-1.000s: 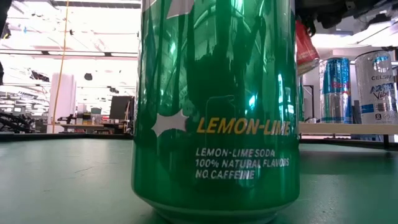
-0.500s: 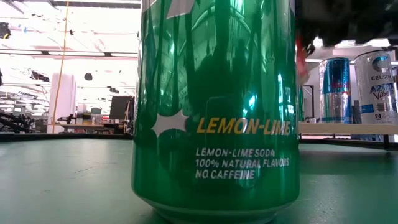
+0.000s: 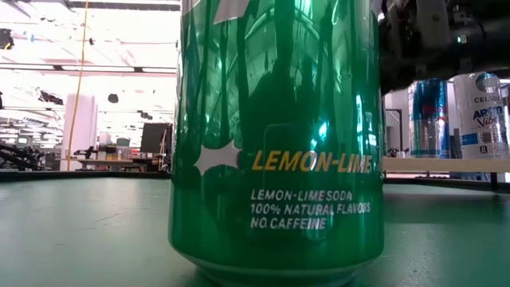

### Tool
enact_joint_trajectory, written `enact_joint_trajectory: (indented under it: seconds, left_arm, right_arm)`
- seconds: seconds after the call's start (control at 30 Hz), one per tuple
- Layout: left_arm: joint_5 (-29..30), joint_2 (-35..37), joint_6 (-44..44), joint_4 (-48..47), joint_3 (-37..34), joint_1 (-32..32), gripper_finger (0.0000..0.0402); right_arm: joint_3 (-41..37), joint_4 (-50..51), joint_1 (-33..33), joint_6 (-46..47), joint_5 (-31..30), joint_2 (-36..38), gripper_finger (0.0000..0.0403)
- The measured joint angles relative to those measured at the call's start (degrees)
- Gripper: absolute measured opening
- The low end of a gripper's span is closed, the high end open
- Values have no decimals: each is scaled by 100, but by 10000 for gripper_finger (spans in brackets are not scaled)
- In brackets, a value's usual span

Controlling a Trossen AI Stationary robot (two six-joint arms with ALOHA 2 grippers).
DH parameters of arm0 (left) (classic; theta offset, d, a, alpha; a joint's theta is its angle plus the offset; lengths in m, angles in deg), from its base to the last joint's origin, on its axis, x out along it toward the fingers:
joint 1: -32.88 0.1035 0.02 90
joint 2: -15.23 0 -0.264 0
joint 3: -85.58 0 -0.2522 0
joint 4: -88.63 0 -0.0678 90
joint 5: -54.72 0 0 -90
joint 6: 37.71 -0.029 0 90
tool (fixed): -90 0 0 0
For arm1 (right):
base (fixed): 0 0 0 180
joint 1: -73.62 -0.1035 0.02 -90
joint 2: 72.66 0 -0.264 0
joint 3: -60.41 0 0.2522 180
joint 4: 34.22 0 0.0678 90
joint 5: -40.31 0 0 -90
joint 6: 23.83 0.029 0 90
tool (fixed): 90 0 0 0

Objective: Place canned beverage on shelf
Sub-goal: Put the orange soda can on the shelf

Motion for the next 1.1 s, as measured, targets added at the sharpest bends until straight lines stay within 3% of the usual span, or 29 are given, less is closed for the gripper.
enact_joint_trajectory:
  seconds: [0.27,0.6,1.1]
  left_arm:
    - [-2,-2,0,13,0,0,334]
    - [-8,-4,6,50,0,0,334]
    - [-15,-7,44,49,0,0,334]
  right_arm:
    - [5,25,14,4,184,14,330]
    - [16,231,14,153,208,21,388]
    - [23,313,-152,-328,155,365,388]
